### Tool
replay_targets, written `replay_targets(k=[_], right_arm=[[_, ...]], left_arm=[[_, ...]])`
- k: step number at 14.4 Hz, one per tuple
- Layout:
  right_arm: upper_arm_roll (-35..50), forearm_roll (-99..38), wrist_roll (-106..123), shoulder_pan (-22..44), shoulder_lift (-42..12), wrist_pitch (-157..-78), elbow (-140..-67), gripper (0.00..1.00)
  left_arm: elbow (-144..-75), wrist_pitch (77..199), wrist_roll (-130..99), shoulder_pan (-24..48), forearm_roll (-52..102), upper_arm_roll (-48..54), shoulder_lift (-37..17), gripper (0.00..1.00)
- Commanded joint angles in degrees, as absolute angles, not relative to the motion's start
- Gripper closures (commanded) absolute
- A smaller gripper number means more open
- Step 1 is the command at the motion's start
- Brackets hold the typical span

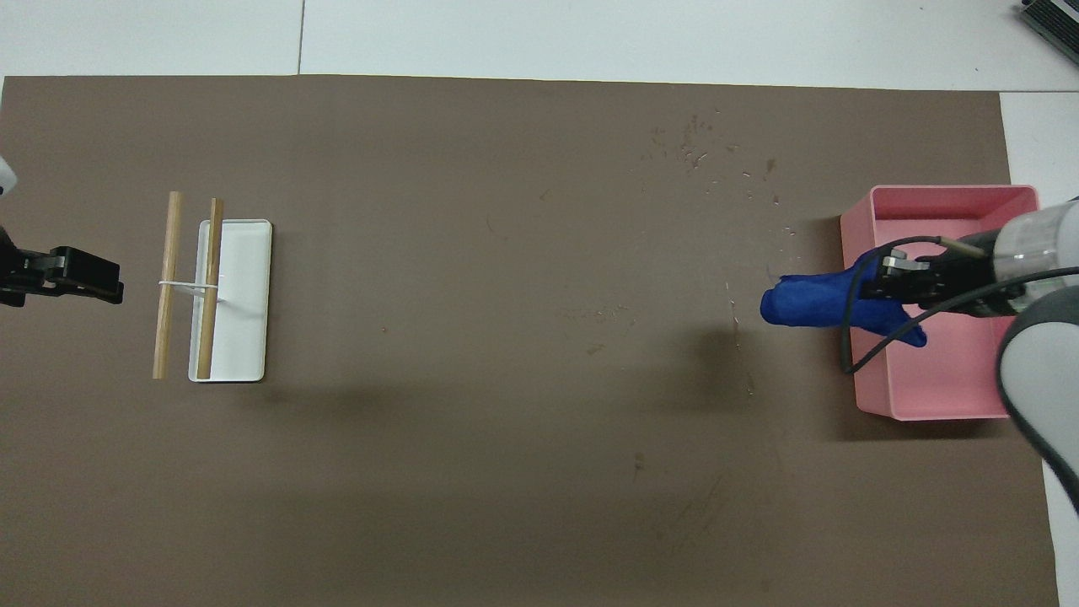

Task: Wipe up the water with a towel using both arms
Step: 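Move the towel with the right gripper into the pink bin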

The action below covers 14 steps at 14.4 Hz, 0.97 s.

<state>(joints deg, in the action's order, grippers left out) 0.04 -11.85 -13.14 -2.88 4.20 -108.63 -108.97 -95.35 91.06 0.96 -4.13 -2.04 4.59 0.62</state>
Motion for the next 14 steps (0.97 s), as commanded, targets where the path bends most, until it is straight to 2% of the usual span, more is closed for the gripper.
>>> replay_targets(k=[1,7,9,11,14], right_arm=[[0.8,-8.6,-11.8,-7.0,2.4,-111.6,-107.6,1.0],[0.8,-7.6,5.5,-15.0,1.6,-122.3,-113.0,1.0],[0.8,-7.6,8.4,-17.4,-1.8,-123.9,-113.6,1.0],[0.7,-7.6,9.5,-17.9,-3.8,-125.2,-116.2,1.0],[0.8,-7.6,9.2,-17.8,-3.7,-129.6,-122.7,1.0]], left_arm=[[-96.8,92.5,0.4,-3.8,-2.2,4.7,2.0,0.0],[-96.4,92.5,0.4,-3.9,-0.9,4.8,2.8,0.0],[-96.7,94.0,0.4,-3.6,-0.2,4.9,2.9,0.0],[-96.8,94.7,0.3,-3.0,-0.3,4.8,2.8,0.0],[-96.6,94.1,0.2,-2.9,-0.9,4.8,2.8,0.0]])
